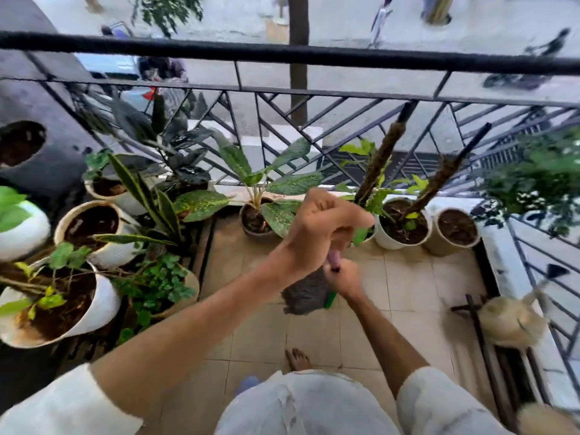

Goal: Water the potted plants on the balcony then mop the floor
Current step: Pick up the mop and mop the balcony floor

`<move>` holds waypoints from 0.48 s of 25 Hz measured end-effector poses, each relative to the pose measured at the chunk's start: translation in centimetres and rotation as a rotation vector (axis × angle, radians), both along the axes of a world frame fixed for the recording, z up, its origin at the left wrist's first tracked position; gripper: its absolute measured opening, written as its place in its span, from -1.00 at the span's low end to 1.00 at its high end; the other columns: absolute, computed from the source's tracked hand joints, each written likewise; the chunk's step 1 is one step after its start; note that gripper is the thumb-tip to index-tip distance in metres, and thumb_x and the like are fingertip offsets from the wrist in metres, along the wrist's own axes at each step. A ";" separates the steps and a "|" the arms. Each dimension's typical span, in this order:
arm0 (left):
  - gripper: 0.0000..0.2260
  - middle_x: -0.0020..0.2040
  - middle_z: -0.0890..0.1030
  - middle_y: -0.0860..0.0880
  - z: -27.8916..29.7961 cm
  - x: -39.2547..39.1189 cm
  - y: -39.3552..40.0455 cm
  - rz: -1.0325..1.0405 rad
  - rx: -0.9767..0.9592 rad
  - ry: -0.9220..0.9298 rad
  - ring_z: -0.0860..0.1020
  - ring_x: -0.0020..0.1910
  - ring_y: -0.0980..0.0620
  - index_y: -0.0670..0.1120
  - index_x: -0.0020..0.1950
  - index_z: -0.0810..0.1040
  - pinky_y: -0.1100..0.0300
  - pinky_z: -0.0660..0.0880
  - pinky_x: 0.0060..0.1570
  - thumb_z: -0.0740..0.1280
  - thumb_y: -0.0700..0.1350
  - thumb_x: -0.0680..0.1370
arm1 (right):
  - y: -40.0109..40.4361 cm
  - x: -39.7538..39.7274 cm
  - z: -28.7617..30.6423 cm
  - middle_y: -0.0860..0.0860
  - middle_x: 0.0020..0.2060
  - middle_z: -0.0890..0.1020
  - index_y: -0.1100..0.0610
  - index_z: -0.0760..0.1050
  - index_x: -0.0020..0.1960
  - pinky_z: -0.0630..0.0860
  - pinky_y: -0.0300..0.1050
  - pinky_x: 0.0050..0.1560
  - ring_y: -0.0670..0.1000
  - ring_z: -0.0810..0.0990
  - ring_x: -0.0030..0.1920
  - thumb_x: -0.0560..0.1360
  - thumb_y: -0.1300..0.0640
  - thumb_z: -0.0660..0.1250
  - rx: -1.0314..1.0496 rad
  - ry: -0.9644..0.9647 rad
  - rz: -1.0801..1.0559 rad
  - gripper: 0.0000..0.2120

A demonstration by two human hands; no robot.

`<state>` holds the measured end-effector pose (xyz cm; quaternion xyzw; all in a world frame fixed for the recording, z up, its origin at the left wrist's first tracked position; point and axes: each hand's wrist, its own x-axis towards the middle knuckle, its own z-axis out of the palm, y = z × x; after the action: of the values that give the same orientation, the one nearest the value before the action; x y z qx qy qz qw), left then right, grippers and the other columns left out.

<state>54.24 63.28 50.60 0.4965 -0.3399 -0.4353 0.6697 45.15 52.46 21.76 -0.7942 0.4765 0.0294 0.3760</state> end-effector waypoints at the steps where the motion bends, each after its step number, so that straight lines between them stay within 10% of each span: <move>1: -0.60 -0.60 0.20 -0.05 -0.1 0.7 -0.7 0.006 -0.012 -0.003 0.21 -0.61 -0.09 -0.30 -0.52 0.30 0.01 0.27 -0.62 0.39 -0.13 0.37 | -1.1 -0.2 1.1 0.16 -0.37 0.63 0.13 0.51 -0.32 0.51 -0.12 -0.34 0.16 0.60 -0.34 0.46 -0.04 0.31 -0.003 0.030 -0.025 -0.72; 4: -0.61 -0.60 0.16 -0.01 -1.0 3.9 -0.7 0.085 -0.050 0.033 0.20 -0.63 0.06 -0.08 -0.57 0.32 0.27 0.15 -0.50 0.32 -0.27 0.43 | -2.8 0.4 2.4 0.05 -0.35 0.63 0.28 0.64 -0.14 0.37 -0.43 -0.50 -0.05 0.57 -0.39 0.51 0.14 0.38 -0.032 0.095 -0.073 -0.80; 12: -0.62 -0.60 0.12 0.02 -2.4 17.9 12.4 0.281 -0.027 0.022 0.08 -0.59 0.08 0.06 -0.57 0.29 0.08 0.05 -0.45 0.33 -0.17 0.40 | 10.7 15.9 2.9 0.29 -0.02 0.70 0.34 0.63 0.06 0.56 0.11 -0.01 0.31 0.67 0.01 0.50 0.11 0.35 -0.058 0.095 -0.001 -0.70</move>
<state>72.15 75.70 48.17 0.5255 -0.2654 -0.3379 0.7343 61.05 63.13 24.67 -0.8021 0.4950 0.0530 0.3298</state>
